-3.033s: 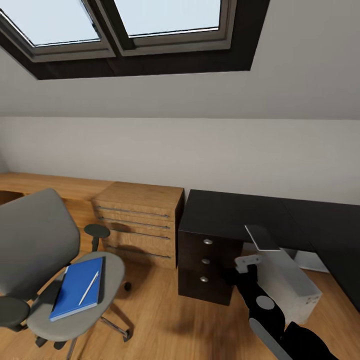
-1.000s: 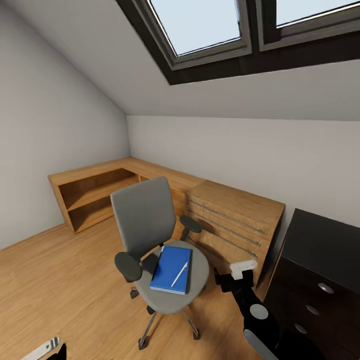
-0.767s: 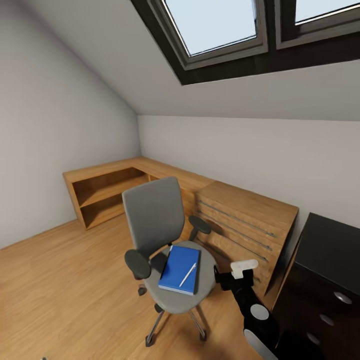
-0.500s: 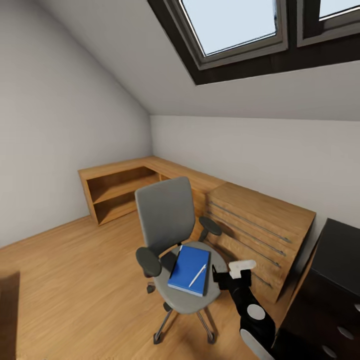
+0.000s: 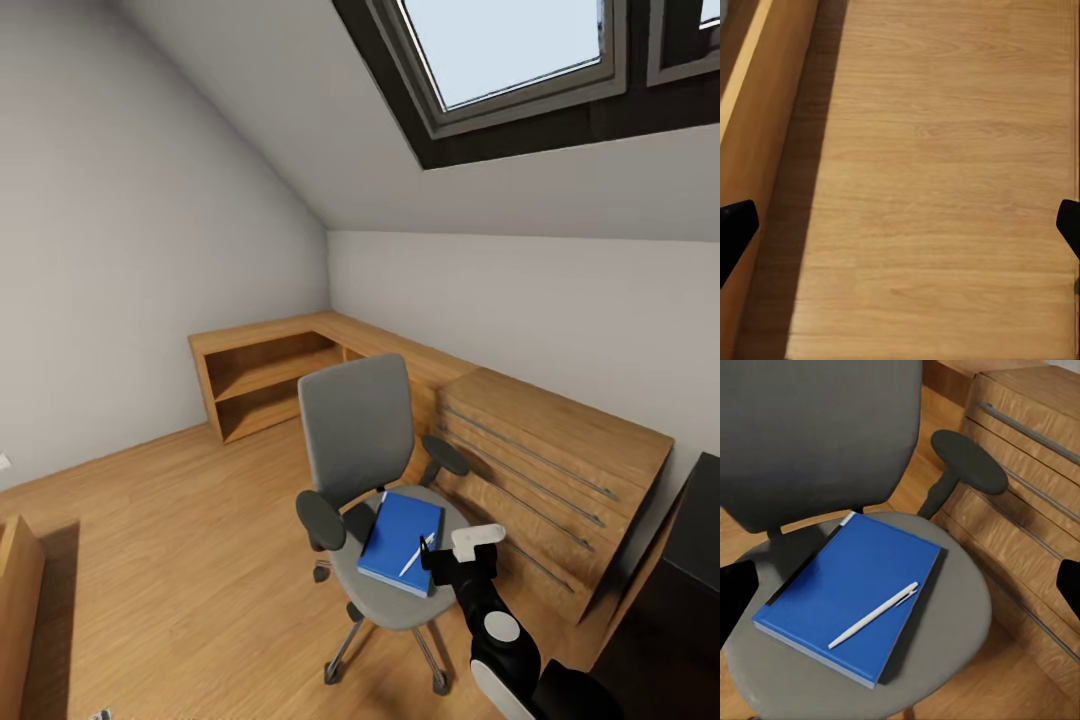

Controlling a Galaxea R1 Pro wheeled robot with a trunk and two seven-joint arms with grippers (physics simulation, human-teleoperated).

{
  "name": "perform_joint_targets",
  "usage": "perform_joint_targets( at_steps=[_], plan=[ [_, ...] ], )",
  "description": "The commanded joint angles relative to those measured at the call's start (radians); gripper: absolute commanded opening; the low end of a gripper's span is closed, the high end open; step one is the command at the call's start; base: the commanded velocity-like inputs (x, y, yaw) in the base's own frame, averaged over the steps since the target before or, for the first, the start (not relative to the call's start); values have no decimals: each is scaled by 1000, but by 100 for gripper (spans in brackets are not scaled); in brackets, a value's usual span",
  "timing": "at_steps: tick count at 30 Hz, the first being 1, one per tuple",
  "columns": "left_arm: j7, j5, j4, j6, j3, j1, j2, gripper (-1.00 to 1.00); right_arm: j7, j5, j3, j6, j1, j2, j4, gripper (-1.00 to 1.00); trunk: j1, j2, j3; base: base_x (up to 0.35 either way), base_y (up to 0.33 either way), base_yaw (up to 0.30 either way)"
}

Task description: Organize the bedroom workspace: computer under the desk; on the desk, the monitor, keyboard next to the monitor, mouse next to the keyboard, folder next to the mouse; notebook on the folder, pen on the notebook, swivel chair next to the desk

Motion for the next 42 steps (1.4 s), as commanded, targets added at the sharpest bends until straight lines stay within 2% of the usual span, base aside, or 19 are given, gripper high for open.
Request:
perform_joint_targets(
  at_steps=[1, 3, 4, 5, 6, 9, 11, 13, 17, 22, 24, 25, 27, 32, 34, 38, 40, 41, 42],
  plan=[
    [3, 10, -6, -5, -1, 0, -2, 100, -7, -4, 4, 4, -2, -1, -1, 100, 0, -1, -1, 0, 0, 19],
    [4, 10, -19, -5, -3, 0, -24, 100, -4, -3, 4, -5, -2, 20, 6, 100, 0, -1, -1, 0, 0, 6],
    [3, 9, -21, -5, -4, 0, -34, 100, -2, -2, 2, -6, -3, 47, 23, 100, 0, -1, -1, 0, 0, 3],
    [2, 9, -22, -4, -4, 0, -42, 100, 0, 5, -2, -7, -22, 97, 88, 100, 4, -8, -4, 0, 0, 2],
    [1, 8, -22, -4, -4, 0, -50, 100, 1, 18, -6, -7, -97, 173, 221, 100, 8, -15, -7, 0, 0, 1],
    [1, 6, -22, -3, -5, 0, -56, 100, 42, 24, -20, -10, -268, 279, 475, 100, 19, -36, -17, 0, 0, 0],
    [1, 6, -22, -3, -6, 0, -57, 100, 184, 19, -115, -46, -390, 356, 712, 100, 27, -50, -23, 0, 0, 0],
    [1, 5, -22, -3, -6, 0, -58, 100, 244, 18, -165, -67, -417, 373, 794, 100, 35, -64, -29, 0, 0, 0],
    [1, 6, -21, -3, -10, 0, -58, 100, 305, 17, -213, -147, -440, 390, 954, 100, 50, -92, -42, 0, 0, 0],
    [1, -22, -19, -3, -29, 0, -59, 100, 312, 6, -245, -220, -445, 389, 1040, 100, 69, -127, -57, 0, 0, 0],
    [2, -31, -19, -3, -32, 0, -59, 100, 304, -35, -337, -227, -446, 383, 1048, 100, 77, -141, -64, 0, 0, 0],
    [1, -35, -20, -3, -32, 0, -58, 100, 293, -58, -417, -229, -446, 381, 1050, 100, 81, -148, -67, 0, 0, 0],
    [-5, -37, -24, -2, -34, 0, -57, 100, 279, -73, -487, -230, -446, 377, 1049, 100, 88, -162, -73, 0, 0, 0],
    [-4, -37, -81, 16, -61, 0, -56, 100, 273, -52, -507, -205, -447, 372, 1023, 100, 107, -197, -89, 0, 0, 0],
    [1, -37, -156, 74, -76, 0, -55, 100, 273, -41, -509, -166, -447, 368, 1012, 100, 115, -211, -95, 0, 0, 0],
    [8, -35, -302, 337, -87, -5, -58, 100, 273, -32, -510, -76, -447, 353, 970, 100, 130, -239, -107, 0, 0, 0],
    [11, -31, -329, 437, -87, -43, -61, 100, 272, -31, -510, -40, -447, 343, 942, 100, 138, -253, -114, 0, 0, 0],
    [14, -25, -339, 477, -85, -83, -66, 100, 272, -30, -511, -22, -447, 338, 927, 100, 142, -260, -117, 0, 0, 0],
    [36, 4, -346, 522, -83, -163, -90, 100, 272, -29, -510, -2, -446, 332, 911, 100, 146, -267, -120, 0, 0, 0]
  ],
)
